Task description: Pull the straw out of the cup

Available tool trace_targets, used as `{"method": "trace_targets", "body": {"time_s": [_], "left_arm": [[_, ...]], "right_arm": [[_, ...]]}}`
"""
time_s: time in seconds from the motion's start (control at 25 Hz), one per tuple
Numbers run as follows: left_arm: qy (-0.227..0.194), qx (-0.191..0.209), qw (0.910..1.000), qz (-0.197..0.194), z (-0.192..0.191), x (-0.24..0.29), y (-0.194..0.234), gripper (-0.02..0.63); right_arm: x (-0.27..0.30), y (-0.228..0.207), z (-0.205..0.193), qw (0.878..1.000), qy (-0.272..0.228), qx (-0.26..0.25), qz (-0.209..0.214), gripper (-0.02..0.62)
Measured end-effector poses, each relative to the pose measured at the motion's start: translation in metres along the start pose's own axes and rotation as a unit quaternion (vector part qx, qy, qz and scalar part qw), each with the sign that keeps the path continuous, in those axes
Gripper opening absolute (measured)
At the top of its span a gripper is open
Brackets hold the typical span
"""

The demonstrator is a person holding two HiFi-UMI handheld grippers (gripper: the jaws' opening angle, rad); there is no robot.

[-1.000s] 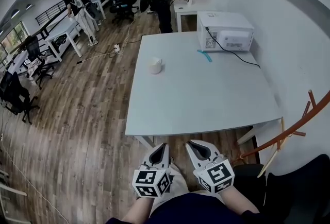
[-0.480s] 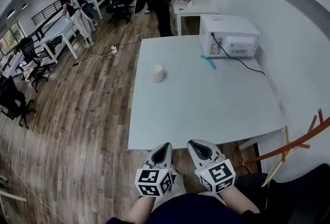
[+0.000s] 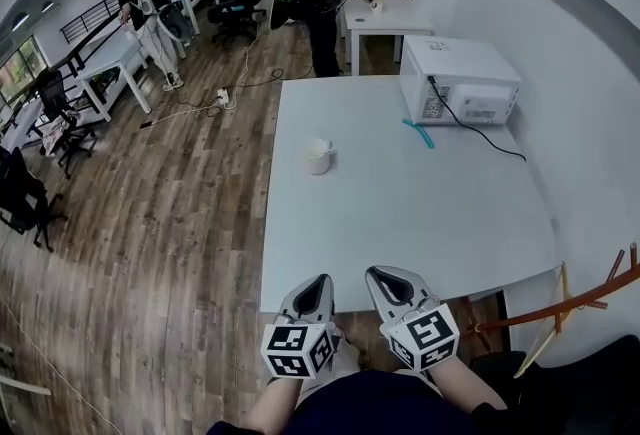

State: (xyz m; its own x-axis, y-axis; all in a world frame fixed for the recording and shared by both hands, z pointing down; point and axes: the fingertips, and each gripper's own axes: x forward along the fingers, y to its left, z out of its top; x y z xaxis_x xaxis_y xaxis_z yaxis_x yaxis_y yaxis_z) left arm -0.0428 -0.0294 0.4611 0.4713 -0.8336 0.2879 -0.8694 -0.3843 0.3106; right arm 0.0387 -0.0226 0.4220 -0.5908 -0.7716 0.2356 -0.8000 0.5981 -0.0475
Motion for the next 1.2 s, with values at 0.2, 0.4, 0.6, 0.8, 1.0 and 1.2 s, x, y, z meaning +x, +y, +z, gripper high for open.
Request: {"method": "trace_targets", "body": {"time_s": [0.2,0.4,0.6,0.8,1.0,1.2], "left_arm": [[0.001,0.000,1.0000,0.000,0.011,0.018,0.023,0.017],[0.002,-0.001,1.0000,-0.002,0.020,0.039,0.045,0.017],[0.003,-0.001,1.0000,-0.007,0.029,0.055,0.062,0.017],[0.005,0.001,0.9999,-0.012,0.037,0.069,0.077,0.017],[0.009,0.004,0.9998,-0.018,0.043,0.079,0.093,0.017],[0.014,0.002,0.9997,-0.021,0.046,0.090,0.106,0.017]], "right_arm": [[0.029,-0.007,0.008,1.000,0.001,-0.002,-0.002,0.031],[0.054,-0.018,0.012,1.000,0.002,-0.003,-0.008,0.031],[0.080,-0.026,0.017,1.000,0.003,-0.005,-0.012,0.031],[0.105,-0.027,0.021,1.000,0.007,-0.008,-0.008,0.031],[0.128,-0.029,0.026,1.000,0.005,-0.009,-0.009,0.031],[0.150,-0.035,0.029,1.000,0.008,-0.008,-0.011,0.031]]}}
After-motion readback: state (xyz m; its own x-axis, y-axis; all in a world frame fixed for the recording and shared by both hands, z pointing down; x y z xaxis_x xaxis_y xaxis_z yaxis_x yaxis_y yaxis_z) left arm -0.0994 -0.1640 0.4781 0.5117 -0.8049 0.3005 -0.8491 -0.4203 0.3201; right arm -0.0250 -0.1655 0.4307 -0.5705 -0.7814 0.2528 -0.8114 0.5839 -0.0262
